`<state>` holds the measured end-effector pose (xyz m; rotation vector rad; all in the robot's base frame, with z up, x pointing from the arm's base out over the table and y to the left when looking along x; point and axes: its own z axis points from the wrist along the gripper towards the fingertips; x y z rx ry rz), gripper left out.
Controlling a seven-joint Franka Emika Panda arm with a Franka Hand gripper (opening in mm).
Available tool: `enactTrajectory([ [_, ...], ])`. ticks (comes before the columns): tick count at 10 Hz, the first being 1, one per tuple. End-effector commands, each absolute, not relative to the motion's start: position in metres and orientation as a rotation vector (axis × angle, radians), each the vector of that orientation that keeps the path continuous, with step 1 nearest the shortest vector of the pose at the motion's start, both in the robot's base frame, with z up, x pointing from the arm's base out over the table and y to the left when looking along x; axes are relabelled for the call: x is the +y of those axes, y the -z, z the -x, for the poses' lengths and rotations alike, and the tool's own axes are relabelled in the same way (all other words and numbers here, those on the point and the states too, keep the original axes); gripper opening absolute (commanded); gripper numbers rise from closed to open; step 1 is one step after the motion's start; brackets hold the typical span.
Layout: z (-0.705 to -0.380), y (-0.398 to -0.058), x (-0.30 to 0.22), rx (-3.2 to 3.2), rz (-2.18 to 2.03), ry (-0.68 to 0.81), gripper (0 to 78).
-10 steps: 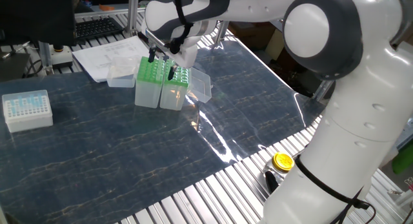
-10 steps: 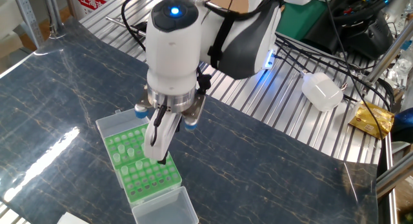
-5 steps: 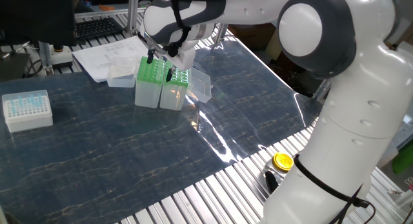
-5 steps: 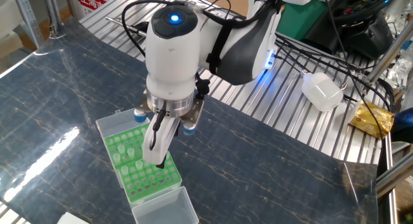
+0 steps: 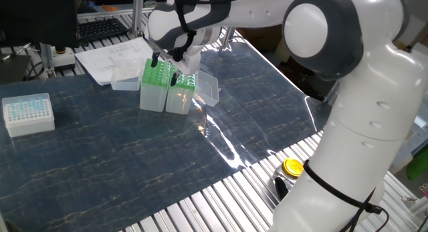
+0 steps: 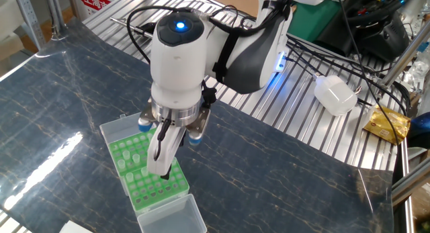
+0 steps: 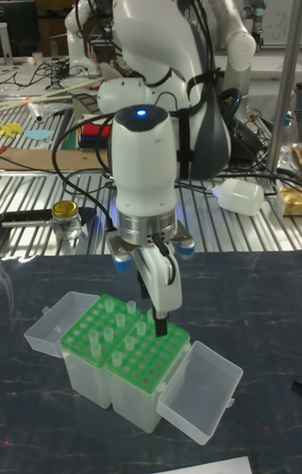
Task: Transfer all large pipette tips from one holder to another
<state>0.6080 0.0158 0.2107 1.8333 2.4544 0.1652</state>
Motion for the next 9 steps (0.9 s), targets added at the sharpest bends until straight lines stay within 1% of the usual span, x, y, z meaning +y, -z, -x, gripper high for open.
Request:
enactTrajectory([
  [1,-0.6115,-0.2076,0.0153,2.444,-1.825,-0.165,77.4],
  [9,-0.6114,-0.203,0.0164,2.442,-1.825,-0.148,77.4],
])
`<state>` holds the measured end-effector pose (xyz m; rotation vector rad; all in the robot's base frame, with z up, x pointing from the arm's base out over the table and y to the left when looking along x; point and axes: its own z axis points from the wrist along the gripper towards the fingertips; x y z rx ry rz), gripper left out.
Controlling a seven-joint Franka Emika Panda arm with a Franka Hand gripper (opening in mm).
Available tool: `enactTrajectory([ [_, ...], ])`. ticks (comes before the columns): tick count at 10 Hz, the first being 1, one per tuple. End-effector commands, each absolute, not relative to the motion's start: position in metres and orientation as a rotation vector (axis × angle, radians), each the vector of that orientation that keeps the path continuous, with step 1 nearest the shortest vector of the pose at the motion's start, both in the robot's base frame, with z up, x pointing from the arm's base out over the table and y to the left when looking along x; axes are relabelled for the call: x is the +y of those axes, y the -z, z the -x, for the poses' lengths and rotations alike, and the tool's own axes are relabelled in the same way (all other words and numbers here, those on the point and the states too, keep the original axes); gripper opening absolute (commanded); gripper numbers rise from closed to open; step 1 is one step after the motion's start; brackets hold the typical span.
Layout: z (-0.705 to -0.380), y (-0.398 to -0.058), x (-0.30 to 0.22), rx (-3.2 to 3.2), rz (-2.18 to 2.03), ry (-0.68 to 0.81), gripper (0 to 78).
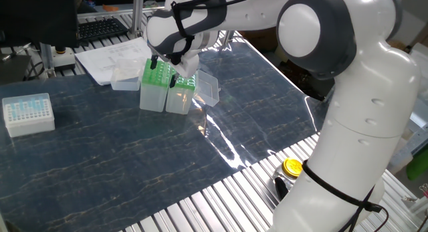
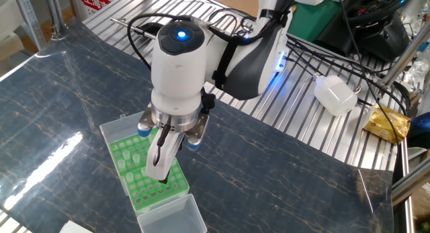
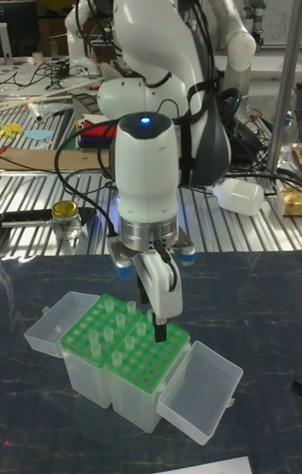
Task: Transfer all large pipette tips from one holder to another
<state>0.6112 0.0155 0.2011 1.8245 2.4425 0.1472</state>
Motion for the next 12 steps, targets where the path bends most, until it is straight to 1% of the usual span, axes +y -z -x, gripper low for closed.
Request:
enactTrajectory([
  [1,-0.6106,-0.2036,0.0176,2.439,-1.829,-0.143,77.4],
  [5,-0.6091,-0.2041,0.0195,2.434,-1.822,-0.123,77.4],
  [6,-0.6091,-0.2041,0.0195,2.434,-1.82,-0.121,1.2],
  [12,-0.6091,-0.2041,0.0195,2.434,-1.82,-0.121,1.2],
])
